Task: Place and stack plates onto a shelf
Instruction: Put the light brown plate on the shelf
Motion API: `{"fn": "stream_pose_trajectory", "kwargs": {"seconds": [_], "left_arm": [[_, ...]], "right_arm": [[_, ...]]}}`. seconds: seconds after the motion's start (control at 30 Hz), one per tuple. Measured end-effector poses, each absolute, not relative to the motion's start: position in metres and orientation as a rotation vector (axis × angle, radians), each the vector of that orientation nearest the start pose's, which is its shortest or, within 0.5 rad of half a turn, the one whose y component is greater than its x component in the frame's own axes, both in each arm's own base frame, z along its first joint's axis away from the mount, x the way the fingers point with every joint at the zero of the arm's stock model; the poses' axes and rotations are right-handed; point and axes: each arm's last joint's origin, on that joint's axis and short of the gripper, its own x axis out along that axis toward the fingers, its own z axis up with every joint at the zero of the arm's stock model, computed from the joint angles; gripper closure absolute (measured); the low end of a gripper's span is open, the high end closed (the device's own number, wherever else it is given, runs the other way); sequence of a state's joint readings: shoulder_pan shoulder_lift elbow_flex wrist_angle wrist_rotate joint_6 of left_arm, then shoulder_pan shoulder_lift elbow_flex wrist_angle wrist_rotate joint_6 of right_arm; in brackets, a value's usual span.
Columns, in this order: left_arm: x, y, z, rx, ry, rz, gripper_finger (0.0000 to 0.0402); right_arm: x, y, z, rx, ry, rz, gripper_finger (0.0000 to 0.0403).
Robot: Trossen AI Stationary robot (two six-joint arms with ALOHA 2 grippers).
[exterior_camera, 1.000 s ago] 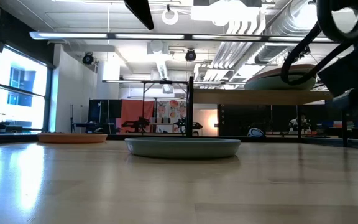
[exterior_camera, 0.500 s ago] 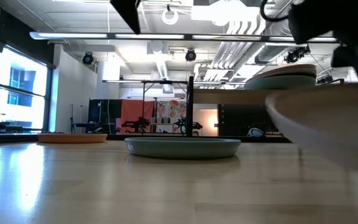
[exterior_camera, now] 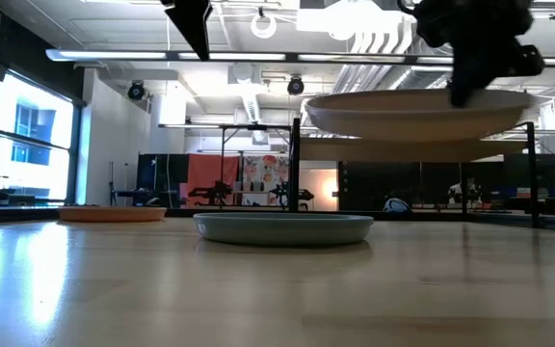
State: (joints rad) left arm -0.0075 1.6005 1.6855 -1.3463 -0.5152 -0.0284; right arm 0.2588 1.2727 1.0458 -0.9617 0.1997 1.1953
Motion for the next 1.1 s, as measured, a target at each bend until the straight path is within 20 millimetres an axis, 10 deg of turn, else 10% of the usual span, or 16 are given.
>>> {"fn": "stream_pose_trajectory", "kwargs": {"seconds": [0.73,1.1], "left_arm": [[0.297,0.052,0.361,0.230,1.192,0.556,0.0304],[0.294,0.068,0.361,0.186,1.196,0.611,0.0304]], "right_arm": [[0.195,-0.096,0.314,0.805,0.542,-0.924,0.0403],[0.191,-0.126,0.326,0.875,0.375,-0.837,0.0403]]}}
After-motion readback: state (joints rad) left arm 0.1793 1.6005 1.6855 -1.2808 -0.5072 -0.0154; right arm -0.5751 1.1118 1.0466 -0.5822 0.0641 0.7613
